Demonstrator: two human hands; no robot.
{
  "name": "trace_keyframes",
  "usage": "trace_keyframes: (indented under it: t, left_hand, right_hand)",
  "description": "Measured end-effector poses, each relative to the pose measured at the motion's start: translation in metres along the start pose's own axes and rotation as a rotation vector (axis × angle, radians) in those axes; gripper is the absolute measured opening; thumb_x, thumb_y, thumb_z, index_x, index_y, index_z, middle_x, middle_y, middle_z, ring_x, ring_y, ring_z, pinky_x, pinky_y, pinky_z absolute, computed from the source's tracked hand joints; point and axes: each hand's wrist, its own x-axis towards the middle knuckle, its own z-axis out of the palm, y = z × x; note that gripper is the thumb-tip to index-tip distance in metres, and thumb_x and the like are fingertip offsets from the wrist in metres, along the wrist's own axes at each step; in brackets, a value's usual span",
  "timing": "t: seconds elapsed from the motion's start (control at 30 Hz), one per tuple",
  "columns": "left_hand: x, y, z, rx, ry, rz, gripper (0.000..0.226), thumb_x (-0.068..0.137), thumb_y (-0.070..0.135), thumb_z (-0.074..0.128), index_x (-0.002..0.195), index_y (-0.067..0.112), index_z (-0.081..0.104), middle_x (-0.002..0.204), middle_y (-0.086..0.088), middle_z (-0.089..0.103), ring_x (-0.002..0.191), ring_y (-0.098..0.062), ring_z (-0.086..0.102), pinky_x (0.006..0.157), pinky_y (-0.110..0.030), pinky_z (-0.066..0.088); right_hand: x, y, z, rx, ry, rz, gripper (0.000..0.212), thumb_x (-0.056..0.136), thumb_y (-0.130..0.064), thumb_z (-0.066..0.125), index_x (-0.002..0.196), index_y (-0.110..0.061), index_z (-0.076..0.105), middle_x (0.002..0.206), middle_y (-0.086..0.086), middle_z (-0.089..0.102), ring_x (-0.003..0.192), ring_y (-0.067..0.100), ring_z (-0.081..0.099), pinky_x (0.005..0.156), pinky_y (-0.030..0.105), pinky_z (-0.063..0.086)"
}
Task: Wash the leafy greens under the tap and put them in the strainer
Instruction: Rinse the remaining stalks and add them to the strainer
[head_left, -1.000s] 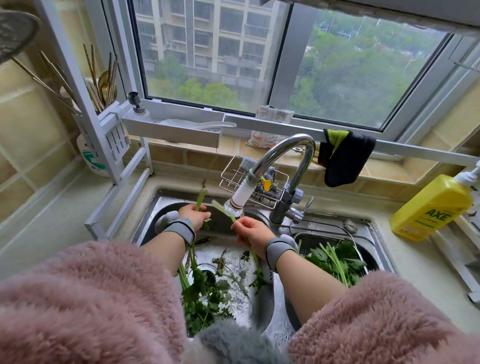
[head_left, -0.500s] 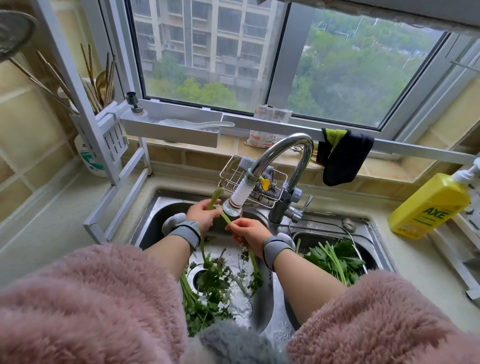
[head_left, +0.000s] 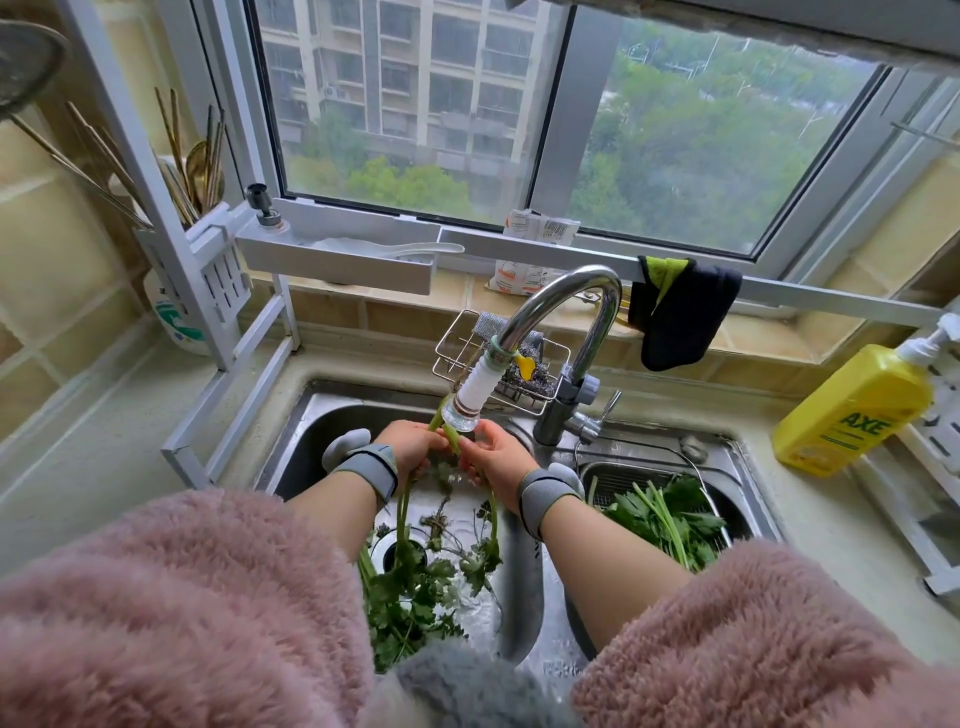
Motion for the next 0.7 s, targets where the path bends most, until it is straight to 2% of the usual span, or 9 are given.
trace_keyframes:
  t: [0.1,0.17,0.23,0.27,0.33,0.37,0.43,0.53,0.7]
  left_hand:
    - [-0.002,-0.002,0.0,-0.04,0.017,-0.038,0.009,0.078,0.011,0.063,0.078,0.006,0.071,0.097,-0.023,0.068,0.085,-0.03,0.057,0.09,-0.041,0.048]
    - [-0.006,-0.001,0.002,-0.062,0.017,-0.036,0.01,0.079,0.016,0.066,0.079,0.006,0.07,0.085,-0.017,0.068,0.071,-0.025,0.054,0.073,-0.032,0.049]
    - [-0.007,-0.001,0.003,-0.061,0.003,-0.014,0.014,0.082,0.02,0.069,0.085,0.007,0.069,0.082,-0.01,0.065,0.059,-0.016,0.046,0.056,-0.023,0.039]
    - [-0.005,-0.002,0.004,-0.059,0.008,0.001,0.018,0.082,0.022,0.07,0.09,0.006,0.07,0.085,-0.01,0.066,0.059,-0.016,0.048,0.057,-0.024,0.041]
    - [-0.003,-0.003,0.002,-0.059,0.02,0.026,0.023,0.078,0.022,0.074,0.093,0.005,0.071,0.092,-0.014,0.069,0.073,-0.024,0.06,0.077,-0.034,0.051]
    - [-0.002,-0.003,0.002,-0.049,0.017,0.035,0.02,0.076,0.021,0.076,0.09,0.007,0.072,0.094,-0.015,0.07,0.082,-0.027,0.063,0.086,-0.037,0.051]
    - [-0.002,-0.003,0.002,-0.03,-0.003,0.033,0.014,0.074,0.013,0.077,0.086,0.009,0.072,0.092,-0.016,0.07,0.086,-0.028,0.064,0.087,-0.035,0.051]
    - [-0.001,-0.004,0.004,-0.065,0.011,0.021,0.012,0.08,-0.001,0.068,0.088,0.008,0.069,0.081,-0.009,0.064,0.072,-0.02,0.053,0.063,-0.025,0.043]
    - [0.0,-0.002,0.007,-0.11,0.075,-0.017,0.015,0.085,0.002,0.062,0.075,0.011,0.065,0.073,-0.005,0.057,0.061,-0.014,0.041,0.057,-0.023,0.037]
  right_hand:
    - [0.001,0.003,-0.001,-0.159,0.018,-0.023,0.029,0.094,-0.022,0.054,0.117,-0.006,0.059,0.07,-0.002,0.054,0.057,0.006,0.045,0.051,0.016,0.038]
    - [0.002,0.003,-0.001,-0.275,0.015,-0.03,0.028,0.096,-0.022,0.051,0.116,-0.006,0.061,0.069,-0.005,0.053,0.057,0.004,0.047,0.052,0.015,0.041]
    - [0.003,0.003,-0.002,-0.342,0.006,-0.013,0.029,0.097,-0.024,0.048,0.112,-0.003,0.062,0.067,-0.006,0.051,0.056,0.004,0.047,0.052,0.016,0.041]
    - [0.003,0.003,-0.003,-0.377,-0.001,0.001,0.029,0.097,-0.027,0.047,0.106,-0.005,0.063,0.066,-0.005,0.051,0.056,0.005,0.046,0.052,0.016,0.041]
    - [0.004,0.002,-0.005,-0.487,-0.024,0.028,0.028,0.097,-0.033,0.044,0.084,-0.012,0.059,0.063,-0.003,0.047,0.054,0.009,0.044,0.052,0.02,0.04]
    - [0.004,0.002,-0.006,-0.525,-0.031,0.041,0.031,0.098,-0.035,0.043,0.076,-0.015,0.054,0.063,-0.002,0.046,0.054,0.011,0.044,0.052,0.022,0.04]
    - [0.004,0.004,-0.008,-0.485,-0.034,0.064,0.032,0.099,-0.033,0.039,0.073,-0.018,0.05,0.065,-0.001,0.047,0.056,0.012,0.046,0.052,0.023,0.042]
    - [0.002,0.006,-0.012,-0.27,-0.035,0.095,0.032,0.101,-0.024,0.035,0.075,-0.016,0.05,0.07,0.001,0.053,0.056,0.013,0.049,0.052,0.023,0.043]
    - [0.002,0.006,-0.01,-0.078,-0.015,0.131,0.03,0.102,-0.019,0.033,0.079,-0.015,0.052,0.063,0.003,0.044,0.051,0.012,0.042,0.047,0.021,0.035]
